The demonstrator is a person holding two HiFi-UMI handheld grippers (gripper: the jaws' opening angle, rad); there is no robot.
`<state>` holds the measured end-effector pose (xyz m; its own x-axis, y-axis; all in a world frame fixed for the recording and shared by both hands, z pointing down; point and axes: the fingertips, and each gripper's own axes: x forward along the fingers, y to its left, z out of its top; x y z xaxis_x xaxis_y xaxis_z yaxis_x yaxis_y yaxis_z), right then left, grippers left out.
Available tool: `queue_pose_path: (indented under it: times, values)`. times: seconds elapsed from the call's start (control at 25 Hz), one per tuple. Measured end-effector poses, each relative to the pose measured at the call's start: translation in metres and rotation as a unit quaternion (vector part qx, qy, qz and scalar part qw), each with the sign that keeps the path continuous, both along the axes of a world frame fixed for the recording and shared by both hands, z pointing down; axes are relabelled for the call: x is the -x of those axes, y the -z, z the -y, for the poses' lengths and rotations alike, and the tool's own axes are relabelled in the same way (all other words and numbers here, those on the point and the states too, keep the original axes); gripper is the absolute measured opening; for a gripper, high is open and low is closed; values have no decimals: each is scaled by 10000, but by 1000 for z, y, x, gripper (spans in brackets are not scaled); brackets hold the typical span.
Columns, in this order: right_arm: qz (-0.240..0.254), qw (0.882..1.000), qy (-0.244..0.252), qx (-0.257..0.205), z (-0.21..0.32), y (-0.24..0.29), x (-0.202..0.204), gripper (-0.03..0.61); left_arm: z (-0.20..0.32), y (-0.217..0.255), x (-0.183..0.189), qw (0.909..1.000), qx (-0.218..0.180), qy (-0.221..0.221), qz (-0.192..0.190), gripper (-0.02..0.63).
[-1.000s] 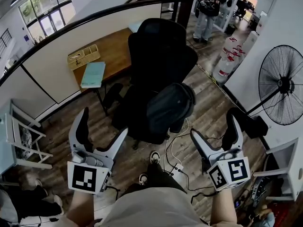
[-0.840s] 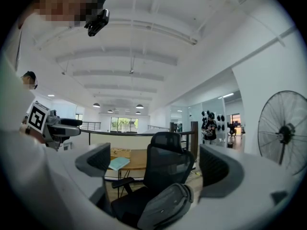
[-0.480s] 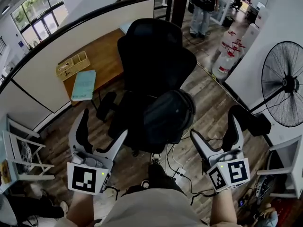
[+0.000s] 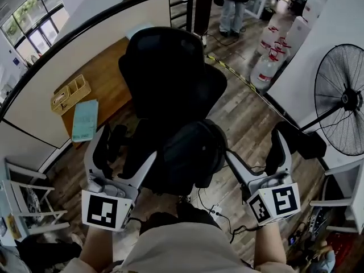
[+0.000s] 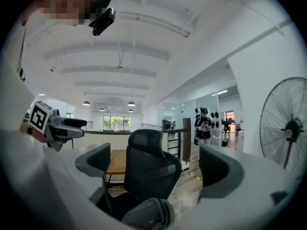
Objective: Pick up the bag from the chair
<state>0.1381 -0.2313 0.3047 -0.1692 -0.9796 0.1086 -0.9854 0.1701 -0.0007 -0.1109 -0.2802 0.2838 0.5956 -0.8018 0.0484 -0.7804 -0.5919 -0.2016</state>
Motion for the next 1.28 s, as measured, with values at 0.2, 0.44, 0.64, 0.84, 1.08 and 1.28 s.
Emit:
queue_pose_path:
  times: [0.2,0.44,0.64,0.84,1.08,1.28]
  values:
    - [38,9997,-238,29,22,-5,-31,591,34,1,-35,9995,-47,-271,140,448]
    - [71,9987,-488,105,31,-10,-42,591,59,-3,-46,9985,51,-504,220,448]
    - [35,9968,-790,100,32,-5,-37,591,73,7,-50,9960,-135,-884,89,448]
    - [-35,9920,-1261,59,20,2,-19,591,82,11,-37,9920,-154,-1254,-76,448]
    - [-92,9845,-1752,-33,1,13,16,591,90,20,-18,9839,-202,-1767,-161,448]
    - [-161,9780,-2075,-109,-21,24,28,591,82,24,-17,9758,-162,-2174,-151,448]
